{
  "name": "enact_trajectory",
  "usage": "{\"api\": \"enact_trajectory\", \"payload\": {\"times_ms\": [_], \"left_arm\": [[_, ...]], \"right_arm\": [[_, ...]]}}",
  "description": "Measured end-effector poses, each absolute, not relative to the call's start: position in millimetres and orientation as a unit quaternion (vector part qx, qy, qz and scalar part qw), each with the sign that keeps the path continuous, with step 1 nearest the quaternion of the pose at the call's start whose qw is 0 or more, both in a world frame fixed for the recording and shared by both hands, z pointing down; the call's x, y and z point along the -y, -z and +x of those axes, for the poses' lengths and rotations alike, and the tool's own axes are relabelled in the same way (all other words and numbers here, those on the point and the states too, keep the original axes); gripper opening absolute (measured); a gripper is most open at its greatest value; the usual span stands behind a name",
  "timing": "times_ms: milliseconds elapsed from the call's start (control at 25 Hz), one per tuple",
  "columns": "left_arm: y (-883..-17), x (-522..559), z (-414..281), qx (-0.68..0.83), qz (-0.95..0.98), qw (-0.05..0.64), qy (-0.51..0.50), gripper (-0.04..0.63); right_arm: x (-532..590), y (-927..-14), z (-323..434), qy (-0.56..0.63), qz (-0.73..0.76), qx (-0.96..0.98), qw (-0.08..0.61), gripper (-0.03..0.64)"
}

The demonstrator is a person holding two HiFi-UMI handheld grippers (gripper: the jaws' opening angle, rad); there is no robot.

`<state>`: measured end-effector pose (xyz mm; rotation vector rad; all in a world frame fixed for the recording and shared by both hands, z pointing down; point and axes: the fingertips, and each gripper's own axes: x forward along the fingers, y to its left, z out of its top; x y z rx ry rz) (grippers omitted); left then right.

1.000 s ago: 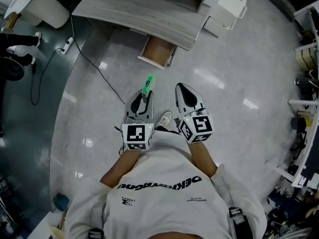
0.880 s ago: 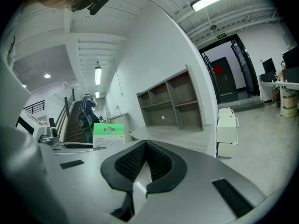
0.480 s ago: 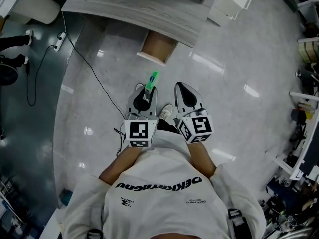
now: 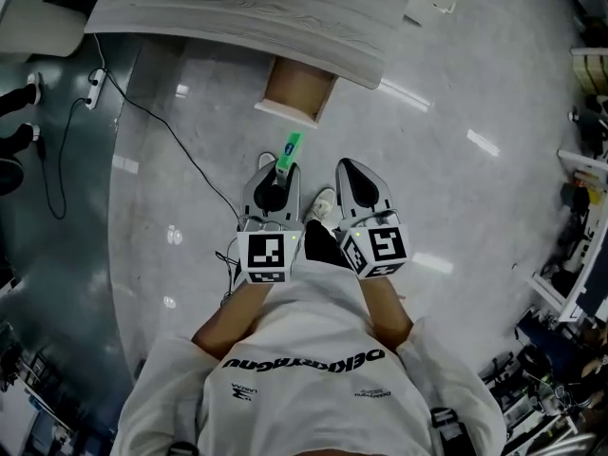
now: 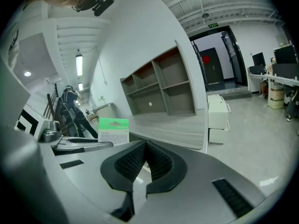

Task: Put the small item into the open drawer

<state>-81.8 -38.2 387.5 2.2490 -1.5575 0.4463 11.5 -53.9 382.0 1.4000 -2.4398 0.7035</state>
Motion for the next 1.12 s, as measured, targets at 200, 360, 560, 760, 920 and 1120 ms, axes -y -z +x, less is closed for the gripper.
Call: {"api": "enact_trajectory", "payload": {"times_ms": [200, 360, 560, 760, 920, 1120], "left_arm": [[-414.2, 55.1, -85.1, 0.545, 0.795, 0.205, -0.169, 0.097], [-430.5, 63.6, -89.6, 0.541, 0.792, 0.219, -0.179, 0.097], [-462.4, 76.2, -91.7, 0.538, 0.789, 0.230, -0.190, 0.098], [-495.0, 83.9, -93.1, 0.544, 0.778, 0.245, -0.197, 0.098], [-509.5, 90.9, -93.2, 0.545, 0.775, 0.251, -0.198, 0.097], [-532.9, 99.9, -92.8, 0.547, 0.771, 0.256, -0.201, 0.097]], "right_arm": [[63.7, -405.2, 8.3, -0.254, 0.485, 0.826, 0.130, 0.031], [72.0, -419.4, 7.5, -0.266, 0.491, 0.819, 0.133, 0.031], [82.1, -447.4, 8.7, -0.277, 0.495, 0.811, 0.141, 0.031], [86.1, -476.2, 12.8, -0.289, 0.500, 0.803, 0.146, 0.031], [87.9, -492.9, 14.6, -0.298, 0.504, 0.797, 0.147, 0.031], [92.6, -511.8, 14.6, -0.302, 0.503, 0.797, 0.145, 0.031]]}}
